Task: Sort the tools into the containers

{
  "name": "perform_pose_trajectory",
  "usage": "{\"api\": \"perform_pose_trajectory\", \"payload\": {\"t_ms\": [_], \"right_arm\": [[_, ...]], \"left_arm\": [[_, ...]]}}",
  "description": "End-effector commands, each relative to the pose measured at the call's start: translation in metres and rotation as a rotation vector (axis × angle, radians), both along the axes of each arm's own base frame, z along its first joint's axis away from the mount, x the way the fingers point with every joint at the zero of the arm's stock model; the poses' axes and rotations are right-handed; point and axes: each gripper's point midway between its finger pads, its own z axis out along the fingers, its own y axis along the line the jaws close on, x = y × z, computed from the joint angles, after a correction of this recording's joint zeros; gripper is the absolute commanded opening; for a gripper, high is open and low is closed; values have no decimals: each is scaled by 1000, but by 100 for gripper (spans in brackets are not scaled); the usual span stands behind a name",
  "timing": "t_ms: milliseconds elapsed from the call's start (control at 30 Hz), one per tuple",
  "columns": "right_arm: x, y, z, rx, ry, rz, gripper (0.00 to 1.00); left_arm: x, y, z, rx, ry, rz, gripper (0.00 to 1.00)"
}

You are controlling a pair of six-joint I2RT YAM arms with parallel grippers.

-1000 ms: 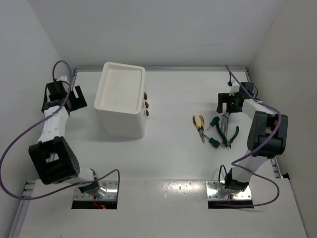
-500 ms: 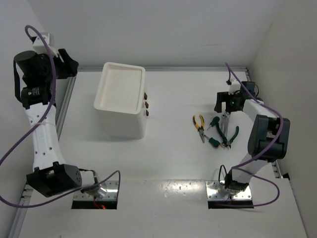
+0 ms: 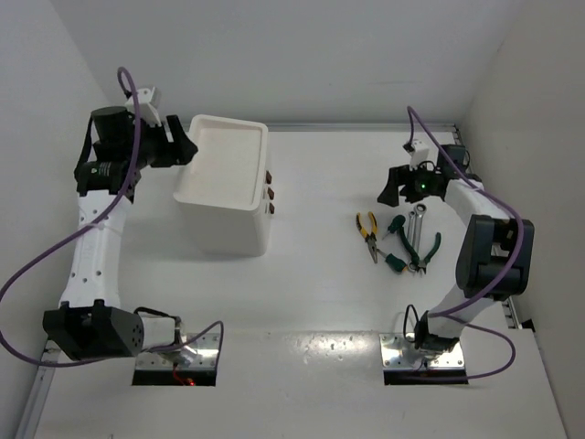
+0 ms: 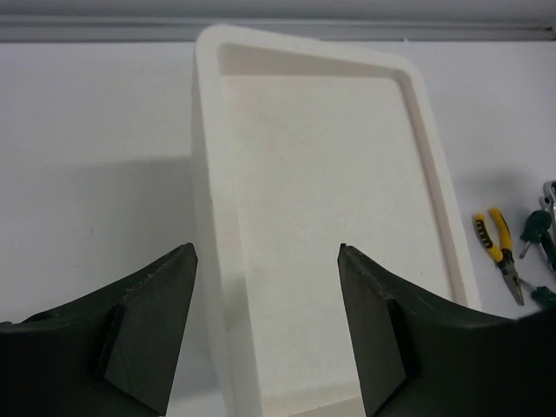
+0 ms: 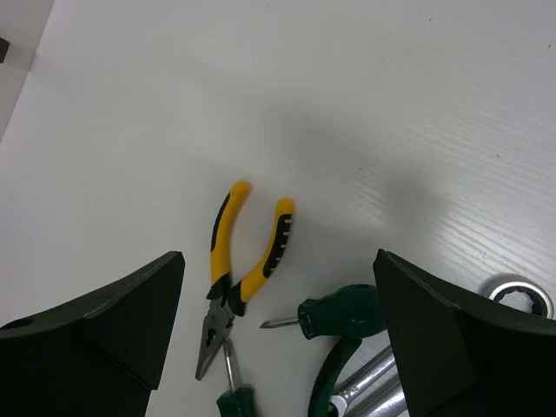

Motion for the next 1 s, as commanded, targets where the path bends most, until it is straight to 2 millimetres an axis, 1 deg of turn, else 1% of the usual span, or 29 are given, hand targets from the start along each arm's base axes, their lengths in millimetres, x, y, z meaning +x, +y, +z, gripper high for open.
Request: {"api": "perform_pose_trajectory", "payload": {"t_ms": [0, 33, 67, 100, 133, 167, 200, 233, 267, 300, 333, 400, 433, 467, 500, 533, 567, 600, 667, 700, 733, 833, 867, 900, 933, 967], "right_arm": [[15, 2, 17, 10, -65, 32, 91], [15, 2, 17, 10, -65, 32, 91], [15, 2, 17, 10, -65, 32, 91], [15, 2, 17, 10, -65, 32, 91], [15, 2, 17, 10, -65, 32, 91], [15, 2, 17, 10, -65, 32, 91], [15, 2, 17, 10, -65, 32, 91], [15, 2, 17, 10, -65, 32, 91], [15, 2, 21, 8, -75, 32, 91], [16, 0, 21, 1, -74, 26, 91], [16, 0, 21, 1, -74, 26, 91], [16, 0, 21, 1, -74, 26, 91], [16, 0, 21, 1, -74, 26, 91], [16, 0, 21, 1, -74, 26, 91], [16, -1, 20, -7, -72, 20, 91], [16, -1, 20, -7, -72, 20, 91], [16, -1, 20, -7, -72, 20, 91], [16, -1, 20, -7, -72, 20, 91], [16, -1, 20, -7, -72, 20, 91], [16, -1, 20, -7, -72, 20, 91], [18, -1, 17, -7, -72, 20, 91], [18, -3, 17, -16, -71, 13, 91], [18, -3, 17, -16, -71, 13, 91], [18, -3, 17, -16, -71, 13, 91], [18, -1, 18, -6, -73, 20, 89], [18, -1, 14, -5, -64, 20, 89]], "left_arm": [[-7, -2, -4, 47, 8, 43, 72], [-7, -6, -4, 68, 7, 42, 72], [-5, 1, -14, 104, 33, 82, 72], [-2, 4, -19, 119, 45, 103, 72], [-1, 8, -19, 129, 46, 125, 72], [2, 6, -25, 148, 60, 119, 71], [1, 8, -27, 164, 69, 138, 70], [5, 11, -29, 173, 76, 154, 70], [8, 12, -35, 190, 91, 171, 70], [8, 15, -35, 198, 92, 187, 70], [11, 17, -40, 205, 107, 195, 70], [16, 13, -51, 209, 134, 184, 69], [16, 13, -51, 209, 134, 183, 69], [21, 12, -56, 207, 150, 174, 69], [21, 10, -56, 203, 150, 166, 67], [23, 10, -61, 204, 162, 164, 65], [24, 6, -64, 193, 171, 142, 59], [24, 6, -65, 193, 171, 142, 48], [26, 6, -68, 194, 180, 141, 38], [27, 6, -72, 203, 187, 136, 35], [27, 6, -79, 205, 206, 134, 33], [29, 8, -83, 212, 215, 142, 33], [33, 12, -85, 211, 218, 153, 26], [34, 16, -80, 208, 207, 165, 26], [37, 16, -82, 209, 211, 164, 12], [44, 23, -80, 213, 210, 187, 4]]}}
